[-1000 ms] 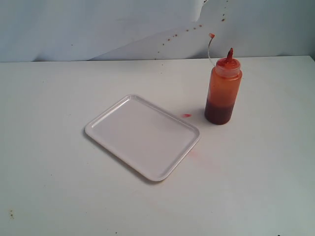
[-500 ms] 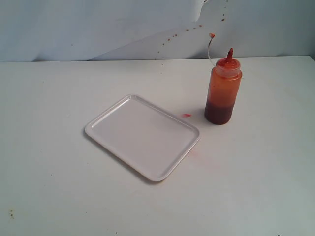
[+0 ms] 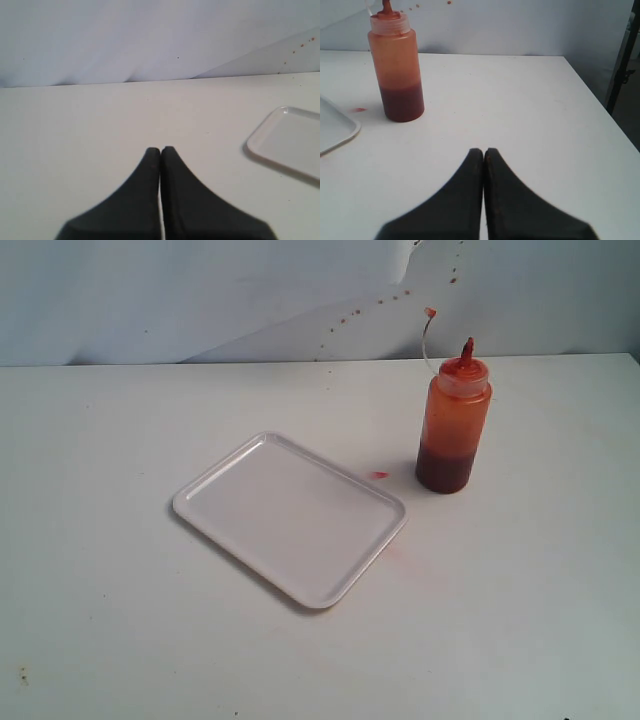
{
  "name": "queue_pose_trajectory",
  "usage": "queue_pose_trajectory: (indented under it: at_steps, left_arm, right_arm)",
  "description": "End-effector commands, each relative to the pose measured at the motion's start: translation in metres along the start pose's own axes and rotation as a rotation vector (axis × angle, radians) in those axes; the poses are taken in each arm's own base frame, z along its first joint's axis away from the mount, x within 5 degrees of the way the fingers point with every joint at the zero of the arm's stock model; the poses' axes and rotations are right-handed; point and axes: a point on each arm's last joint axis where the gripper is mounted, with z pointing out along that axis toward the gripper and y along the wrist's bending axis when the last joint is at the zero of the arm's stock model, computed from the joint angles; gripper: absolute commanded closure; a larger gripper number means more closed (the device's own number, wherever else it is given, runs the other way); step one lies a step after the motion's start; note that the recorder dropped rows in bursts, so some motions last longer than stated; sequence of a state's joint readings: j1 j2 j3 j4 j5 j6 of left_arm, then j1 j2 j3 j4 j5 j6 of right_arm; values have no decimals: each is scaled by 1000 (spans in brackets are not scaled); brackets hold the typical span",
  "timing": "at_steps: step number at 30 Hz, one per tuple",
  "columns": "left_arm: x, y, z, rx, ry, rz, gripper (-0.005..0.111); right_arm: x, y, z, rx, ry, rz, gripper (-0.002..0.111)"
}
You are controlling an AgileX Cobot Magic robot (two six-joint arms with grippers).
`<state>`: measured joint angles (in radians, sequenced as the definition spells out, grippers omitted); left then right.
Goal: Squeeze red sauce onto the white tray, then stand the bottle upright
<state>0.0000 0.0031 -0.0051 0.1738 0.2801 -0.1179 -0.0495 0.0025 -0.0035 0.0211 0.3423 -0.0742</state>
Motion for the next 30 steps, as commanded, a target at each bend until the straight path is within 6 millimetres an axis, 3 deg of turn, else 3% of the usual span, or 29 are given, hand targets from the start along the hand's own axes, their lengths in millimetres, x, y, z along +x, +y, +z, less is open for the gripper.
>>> queue_pose_trajectory:
  at_steps: [1,13,20,25,30]
  left_arm:
    - [0,0,0,1,-17,-5,105]
    - [-12,-2,-1,22,-144,-34,105]
    - [-23,-3,-3,66,-265,-238,105]
    - [-35,-2,-7,68,-409,-243,105]
    - [-53,0,-18,122,-634,-372,105]
  right_arm:
    - [1,0,0,1,0,-9,108]
    - [1,0,0,1,0,-9,108]
    - [1,0,0,1,0,-9,108]
    - [1,0,0,1,0,-9,108]
    - [1,0,0,1,0,-9,108]
